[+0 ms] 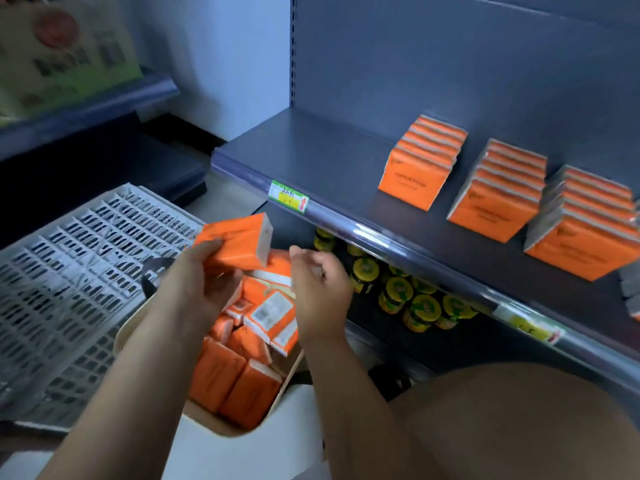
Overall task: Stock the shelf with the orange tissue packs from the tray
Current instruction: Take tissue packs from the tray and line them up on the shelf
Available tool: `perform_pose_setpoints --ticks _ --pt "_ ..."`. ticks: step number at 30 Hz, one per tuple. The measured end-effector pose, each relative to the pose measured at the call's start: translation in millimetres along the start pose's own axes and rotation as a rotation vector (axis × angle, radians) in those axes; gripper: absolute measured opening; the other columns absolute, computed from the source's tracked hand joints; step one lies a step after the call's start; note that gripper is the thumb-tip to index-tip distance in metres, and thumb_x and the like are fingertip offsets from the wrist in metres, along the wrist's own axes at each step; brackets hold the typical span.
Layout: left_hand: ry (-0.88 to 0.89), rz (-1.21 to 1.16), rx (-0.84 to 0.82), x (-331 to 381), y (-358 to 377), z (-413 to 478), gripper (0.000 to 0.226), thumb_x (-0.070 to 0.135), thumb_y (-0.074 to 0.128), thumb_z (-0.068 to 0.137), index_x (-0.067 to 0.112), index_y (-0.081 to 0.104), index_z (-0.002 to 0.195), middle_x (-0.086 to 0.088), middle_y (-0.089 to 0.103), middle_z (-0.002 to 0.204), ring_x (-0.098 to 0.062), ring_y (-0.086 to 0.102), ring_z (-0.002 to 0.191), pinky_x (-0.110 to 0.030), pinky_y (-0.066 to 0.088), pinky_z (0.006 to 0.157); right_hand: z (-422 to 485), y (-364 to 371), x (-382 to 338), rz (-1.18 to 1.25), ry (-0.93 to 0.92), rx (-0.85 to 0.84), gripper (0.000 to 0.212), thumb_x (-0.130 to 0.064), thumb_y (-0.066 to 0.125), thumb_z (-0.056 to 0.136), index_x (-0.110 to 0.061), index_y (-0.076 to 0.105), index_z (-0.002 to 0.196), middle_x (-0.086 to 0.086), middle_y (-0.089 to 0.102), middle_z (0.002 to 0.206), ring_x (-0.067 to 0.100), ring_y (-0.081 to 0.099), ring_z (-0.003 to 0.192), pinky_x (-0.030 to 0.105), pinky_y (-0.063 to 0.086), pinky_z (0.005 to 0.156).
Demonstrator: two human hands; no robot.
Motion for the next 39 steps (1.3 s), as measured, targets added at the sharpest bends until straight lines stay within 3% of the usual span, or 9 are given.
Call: perform_pose_setpoints --ticks 3,6,9,14,23,26,29,33,39 --pt "-0.008 0.029 -0.106 -3 32 -15 0.007 0.022 0.069 0.095 0.017 0.066 0.092 -0.005 0.065 0.079 -0.02 0.064 0.073 -0.032 0.059 0.063 11 -20 -20 0.046 -0.118 0.156 0.021 -0.011 0.082 0.083 -0.024 0.071 0.097 -0.006 0.076 0.093 0.011 0.071 0.088 0.038 0.056 0.085" --pt "0.017 0.02 -0.219 -8 63 -33 0.015 0.018 0.07 0.094 0.012 0.067 0.108 -0.013 0.072 0.1 -0.029 0.072 0.092 -0.047 0.059 0.087 15 -46 -46 0.017 -0.199 0.18 0.061 -0.001 0.08 0.081 -0.032 0.059 0.129 -0.013 0.064 0.129 0.002 0.062 0.118 0.026 0.051 0.097" --pt "0.034 -0.023 -0.281 -19 89 -48 0.013 0.017 0.067 0.097 0.011 0.068 0.108 -0.015 0.075 0.106 -0.032 0.073 0.102 -0.05 0.057 0.093 26 -77 -70 0.166 -0.181 0.182 0.079 0.011 0.076 0.082 -0.028 0.049 0.145 -0.014 0.054 0.138 -0.008 0.064 0.109 0.017 0.054 0.083" --pt "0.062 0.061 -0.411 -50 130 -71 0.021 0.03 0.064 0.1 0.02 0.066 0.118 -0.007 0.078 0.099 -0.026 0.074 0.1 -0.045 0.054 0.097 41 -126 -94 0.393 -0.046 0.209 0.071 0.011 0.077 0.083 -0.033 0.057 0.136 -0.001 0.074 0.121 0.015 0.072 0.107 0.033 0.061 0.085" --pt "0.111 0.253 -0.612 -101 201 -122 0.038 0.037 0.065 0.099 0.02 0.064 0.133 -0.003 0.078 0.105 -0.02 0.078 0.085 -0.041 0.057 0.095 38 -202 -119 0.397 0.114 0.168 0.03 -0.01 0.075 0.083 -0.017 0.06 0.108 0.025 0.069 0.125 0.042 0.07 0.112 0.056 0.059 0.094" --pt "-0.003 0.163 -0.692 -115 228 -140 0.033 0.038 0.062 0.099 0.023 0.063 0.128 -0.003 0.075 0.094 -0.023 0.075 0.091 -0.04 0.062 0.084 41 -228 -144 0.264 0.066 0.13 0.039 -0.018 0.073 0.076 -0.021 0.053 0.109 0.019 0.07 0.121 0.034 0.074 0.105 0.045 0.064 0.085" --pt "-0.065 0.122 -0.676 -126 255 -155 0.028 0.035 0.062 0.098 0.025 0.067 0.124 -0.002 0.079 0.103 -0.024 0.075 0.099 -0.039 0.061 0.079 42 -258 -165 -0.033 -0.084 0.026 0.075 -0.005 0.07 0.082 -0.037 0.039 0.142 -0.001 0.067 0.116 0.018 0.073 0.097 0.033 0.063 0.076" --pt "-0.157 0.142 -0.51 -153 291 -166 0.032 0.04 0.066 0.091 0.026 0.073 0.119 0.001 0.08 0.102 -0.022 0.077 0.094 -0.031 0.057 0.062 45 -288 -173 -0.288 -0.216 0.009 0.091 -0.012 0.076 0.076 -0.052 0.037 0.148 -0.018 0.06 0.133 0.002 0.064 0.116 0.032 0.055 0.1" --pt "-0.101 0.086 -0.403 -176 331 -159 0.035 0.052 0.07 0.087 0.026 0.074 0.11 0.001 0.081 0.097 -0.021 0.079 0.083 -0.04 0.063 0.076 60 -303 -197 -0.435 -0.225 0.096 0.11 -0.024 0.084 0.08 -0.053 0.012 0.158 -0.023 0.048 0.136 -0.018 0.05 0.115 0.016 0.045 0.096"
Point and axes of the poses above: each hand's wrist, its own z-axis towards the middle knuckle, its own y-axis out of the palm, x = y × z, the point moved 3 cm from there along z, towards the middle knuckle
